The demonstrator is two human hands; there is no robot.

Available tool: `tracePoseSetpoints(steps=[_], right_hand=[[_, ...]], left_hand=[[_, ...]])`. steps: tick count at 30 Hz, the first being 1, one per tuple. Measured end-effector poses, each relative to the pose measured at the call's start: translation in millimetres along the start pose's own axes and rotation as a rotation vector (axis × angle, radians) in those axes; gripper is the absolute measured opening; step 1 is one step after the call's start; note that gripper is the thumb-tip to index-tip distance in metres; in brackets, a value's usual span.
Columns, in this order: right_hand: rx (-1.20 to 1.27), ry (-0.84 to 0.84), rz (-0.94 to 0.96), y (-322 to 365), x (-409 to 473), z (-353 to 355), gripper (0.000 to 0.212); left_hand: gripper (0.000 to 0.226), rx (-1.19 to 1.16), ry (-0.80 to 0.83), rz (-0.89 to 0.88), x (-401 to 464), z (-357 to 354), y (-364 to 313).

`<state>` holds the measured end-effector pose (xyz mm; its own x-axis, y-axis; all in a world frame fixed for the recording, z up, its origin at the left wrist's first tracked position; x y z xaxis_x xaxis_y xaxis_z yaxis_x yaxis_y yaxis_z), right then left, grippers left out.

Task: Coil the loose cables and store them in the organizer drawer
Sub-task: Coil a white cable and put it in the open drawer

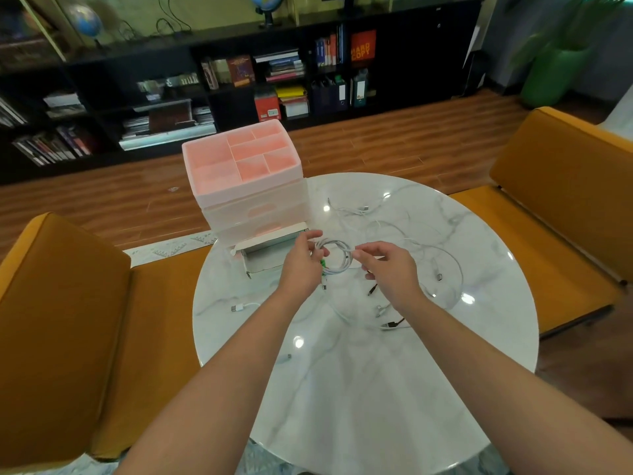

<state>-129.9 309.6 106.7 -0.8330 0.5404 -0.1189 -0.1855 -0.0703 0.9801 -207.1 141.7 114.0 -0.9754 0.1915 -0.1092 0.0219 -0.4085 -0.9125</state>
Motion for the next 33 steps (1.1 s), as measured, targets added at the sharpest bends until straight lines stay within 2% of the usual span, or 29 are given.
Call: tracePoseSetpoints(steps=[6,10,14,18,26,29,33], right_hand=[[-0.171,0.013,0.148,14,1,0,0.002],[-0.187,0.087,0.200,24,-3,-7,0.004],[-0.197,0.120,0.176,23,-2,-12,0.003],[-0.123,0.028,0.116,16,3,-1,0.005],[0.021,-0.047,0.041,11,4,7,0.012],[0.140,-0.044,-0.078,-1,3,5,0.017],[0.198,0.022,-0.160,-9,3,1,0.010]], left_hand=[[0.031,0.217,0.079,-0.092,-2,-7,-2],[0.032,0.284,0.152,-0.133,-3,-15,-4],[0.034,0.193,0.158,-0.116,-6,-20,-5],[0.029,-0.013,0.056,-0.012,-1,-12,-7],[0.027,-0.274,0.008,0.075,1,-13,-15],[0.030,-0.294,0.110,0.152,-3,-22,-9],[0.042,-0.093,0.310,0.118,-5,-27,-4]])
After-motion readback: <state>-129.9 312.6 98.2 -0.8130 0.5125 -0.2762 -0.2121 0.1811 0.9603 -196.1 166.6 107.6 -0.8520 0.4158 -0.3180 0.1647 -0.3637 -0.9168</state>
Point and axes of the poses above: each hand's wrist, its own x-axis towards the middle knuckle, its own z-axis out of the back of the hand, y = z × x, the point moved 8 cm from there along x, towards the middle knuckle, and after that the axes turned 2 degrees about -y, right-handed, at the moved point
